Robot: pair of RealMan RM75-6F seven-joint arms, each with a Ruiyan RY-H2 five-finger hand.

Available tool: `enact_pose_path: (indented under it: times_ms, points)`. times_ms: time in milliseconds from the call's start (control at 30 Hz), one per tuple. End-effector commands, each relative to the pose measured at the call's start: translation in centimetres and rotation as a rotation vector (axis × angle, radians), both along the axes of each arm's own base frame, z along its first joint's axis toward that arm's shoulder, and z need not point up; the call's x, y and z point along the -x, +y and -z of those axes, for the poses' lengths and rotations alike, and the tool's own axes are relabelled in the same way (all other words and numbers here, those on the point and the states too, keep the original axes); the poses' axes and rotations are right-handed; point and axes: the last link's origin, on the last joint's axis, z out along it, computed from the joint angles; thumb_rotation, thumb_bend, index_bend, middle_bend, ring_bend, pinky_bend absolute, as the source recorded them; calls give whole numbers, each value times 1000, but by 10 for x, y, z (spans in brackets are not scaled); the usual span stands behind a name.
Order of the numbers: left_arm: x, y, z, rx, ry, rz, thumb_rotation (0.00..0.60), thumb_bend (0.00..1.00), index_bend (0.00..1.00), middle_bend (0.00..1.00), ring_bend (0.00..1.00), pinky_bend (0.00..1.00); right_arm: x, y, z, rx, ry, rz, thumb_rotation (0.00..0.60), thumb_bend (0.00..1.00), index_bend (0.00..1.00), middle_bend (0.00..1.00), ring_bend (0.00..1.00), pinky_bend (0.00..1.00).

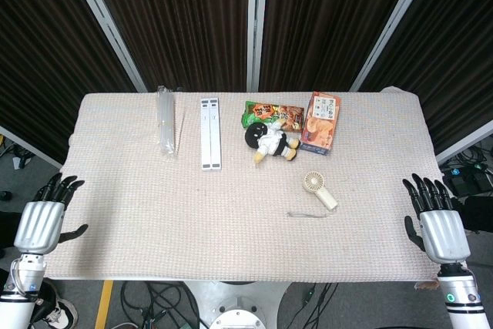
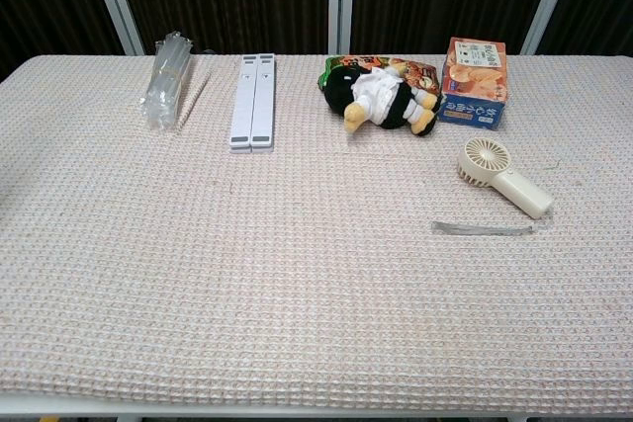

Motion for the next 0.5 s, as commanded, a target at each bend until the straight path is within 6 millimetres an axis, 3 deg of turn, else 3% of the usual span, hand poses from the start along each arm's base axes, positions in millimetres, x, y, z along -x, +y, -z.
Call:
enact_pose_path:
  times_ms: [33, 433, 500]
  points:
    - [1, 0, -1, -4, 3, -8, 600, 86, 176, 147, 53, 229, 1, 0, -1, 1, -3, 2, 600, 437, 0, 0, 0, 0]
    - [0, 2, 2, 19, -3, -12, 600, 86, 176, 147, 53, 229, 1, -2, -1, 4, 4, -3, 600, 438, 0, 0, 0, 0]
    - [0, 2, 2, 20, -1, -8, 600, 86, 176, 147, 53, 229, -1, -3, 1, 4, 4, -12, 600, 520, 0, 0, 0, 0]
